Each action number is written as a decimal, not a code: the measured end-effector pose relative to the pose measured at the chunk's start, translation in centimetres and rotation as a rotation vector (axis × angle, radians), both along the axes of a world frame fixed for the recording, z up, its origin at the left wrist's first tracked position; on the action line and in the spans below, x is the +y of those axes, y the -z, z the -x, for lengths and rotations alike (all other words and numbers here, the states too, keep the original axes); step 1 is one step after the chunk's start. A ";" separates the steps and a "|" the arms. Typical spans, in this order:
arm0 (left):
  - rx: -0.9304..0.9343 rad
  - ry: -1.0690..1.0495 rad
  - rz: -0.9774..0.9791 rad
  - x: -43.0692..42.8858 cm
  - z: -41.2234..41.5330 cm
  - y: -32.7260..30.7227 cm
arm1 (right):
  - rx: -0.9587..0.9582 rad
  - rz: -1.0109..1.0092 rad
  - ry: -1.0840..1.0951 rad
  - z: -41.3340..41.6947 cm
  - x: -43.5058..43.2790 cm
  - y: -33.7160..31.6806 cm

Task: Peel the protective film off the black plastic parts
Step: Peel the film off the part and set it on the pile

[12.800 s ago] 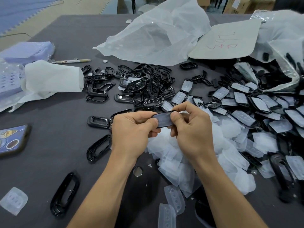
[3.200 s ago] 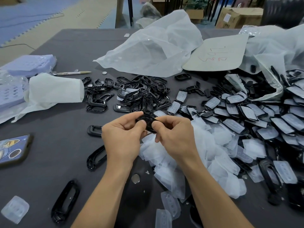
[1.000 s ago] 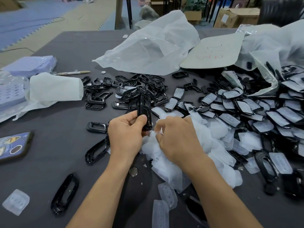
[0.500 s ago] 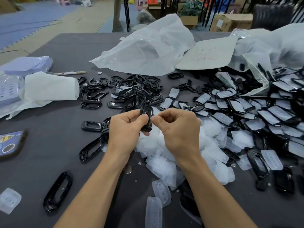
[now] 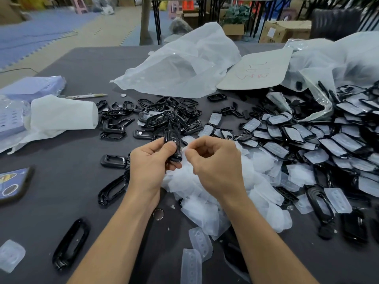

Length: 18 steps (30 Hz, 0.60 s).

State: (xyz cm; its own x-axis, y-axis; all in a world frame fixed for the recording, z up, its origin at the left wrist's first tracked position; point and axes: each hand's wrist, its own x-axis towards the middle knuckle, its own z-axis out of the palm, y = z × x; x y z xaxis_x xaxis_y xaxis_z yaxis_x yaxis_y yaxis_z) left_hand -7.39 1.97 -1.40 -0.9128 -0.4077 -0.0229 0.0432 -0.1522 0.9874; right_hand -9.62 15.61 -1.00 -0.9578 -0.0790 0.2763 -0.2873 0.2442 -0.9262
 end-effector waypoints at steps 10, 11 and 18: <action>-0.008 0.032 -0.005 0.2 -0.1 0.0 | -0.044 0.021 0.058 -0.2 -0.3 -0.2; -0.025 0.024 -0.018 0.3 -0.1 0.1 | -0.080 0.065 0.049 -0.3 -0.3 -0.3; -0.003 -0.020 -0.002 0.4 0.0 -0.1 | -0.116 0.007 -0.046 -0.2 -0.4 -0.3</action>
State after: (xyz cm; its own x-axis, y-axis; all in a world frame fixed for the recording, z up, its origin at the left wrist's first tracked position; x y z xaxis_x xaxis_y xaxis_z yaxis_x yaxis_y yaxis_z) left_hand -7.35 2.35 -1.34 -0.9046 -0.4255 -0.0265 0.0429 -0.1529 0.9873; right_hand -9.41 15.20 -0.68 -0.9788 -0.1220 0.1642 -0.1886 0.2266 -0.9556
